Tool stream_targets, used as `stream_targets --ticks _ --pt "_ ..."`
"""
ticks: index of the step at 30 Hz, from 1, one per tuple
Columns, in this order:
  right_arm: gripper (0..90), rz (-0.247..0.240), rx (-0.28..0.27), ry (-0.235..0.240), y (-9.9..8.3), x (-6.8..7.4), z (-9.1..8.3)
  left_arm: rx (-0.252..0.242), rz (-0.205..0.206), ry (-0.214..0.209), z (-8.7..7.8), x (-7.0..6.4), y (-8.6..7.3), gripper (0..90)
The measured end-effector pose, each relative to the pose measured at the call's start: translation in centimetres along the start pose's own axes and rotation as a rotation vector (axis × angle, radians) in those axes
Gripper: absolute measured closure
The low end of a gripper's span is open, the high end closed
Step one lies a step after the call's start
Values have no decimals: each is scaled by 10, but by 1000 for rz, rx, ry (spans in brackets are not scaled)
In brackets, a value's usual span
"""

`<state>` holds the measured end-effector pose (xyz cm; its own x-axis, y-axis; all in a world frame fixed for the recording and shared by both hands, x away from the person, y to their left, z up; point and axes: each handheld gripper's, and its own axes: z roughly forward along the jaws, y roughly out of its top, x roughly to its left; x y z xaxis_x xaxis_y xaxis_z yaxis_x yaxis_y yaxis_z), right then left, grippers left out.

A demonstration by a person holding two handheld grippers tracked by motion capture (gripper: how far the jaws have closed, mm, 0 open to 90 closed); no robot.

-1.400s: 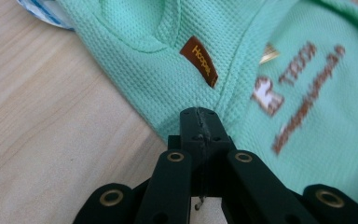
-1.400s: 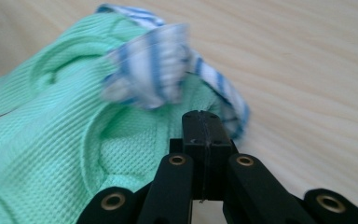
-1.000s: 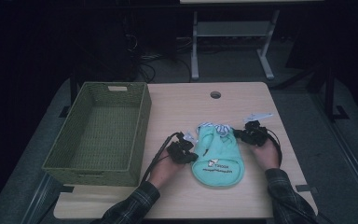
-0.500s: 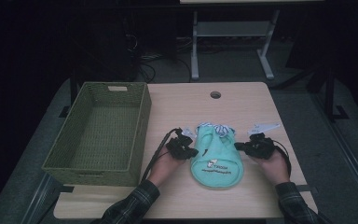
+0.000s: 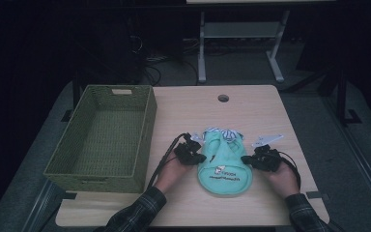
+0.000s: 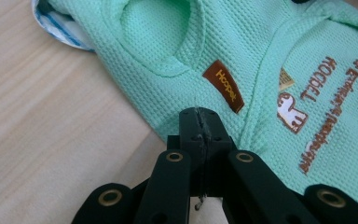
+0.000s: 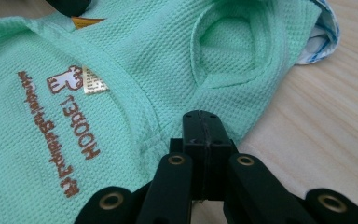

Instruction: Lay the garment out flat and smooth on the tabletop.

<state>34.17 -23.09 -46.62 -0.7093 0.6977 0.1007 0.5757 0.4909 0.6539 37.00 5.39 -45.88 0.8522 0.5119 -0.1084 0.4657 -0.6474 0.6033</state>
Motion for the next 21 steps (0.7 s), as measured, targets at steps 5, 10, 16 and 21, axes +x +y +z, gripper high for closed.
stream_targets --ticks 5,10,16,21 --pt "898 -3 4 16 -5 6 -3 9 7 -10 -4 -7 -5 890" --pt "897 -19 5 26 -9 13 -6 20 21 -9 -9 -17 -12 890" --pt "897 -36 11 41 -15 25 -10 38 34 -12 -14 -26 -18 890" --pt "897 -48 8 57 -21 33 -14 42 33 -28 -18 -35 -24 890"
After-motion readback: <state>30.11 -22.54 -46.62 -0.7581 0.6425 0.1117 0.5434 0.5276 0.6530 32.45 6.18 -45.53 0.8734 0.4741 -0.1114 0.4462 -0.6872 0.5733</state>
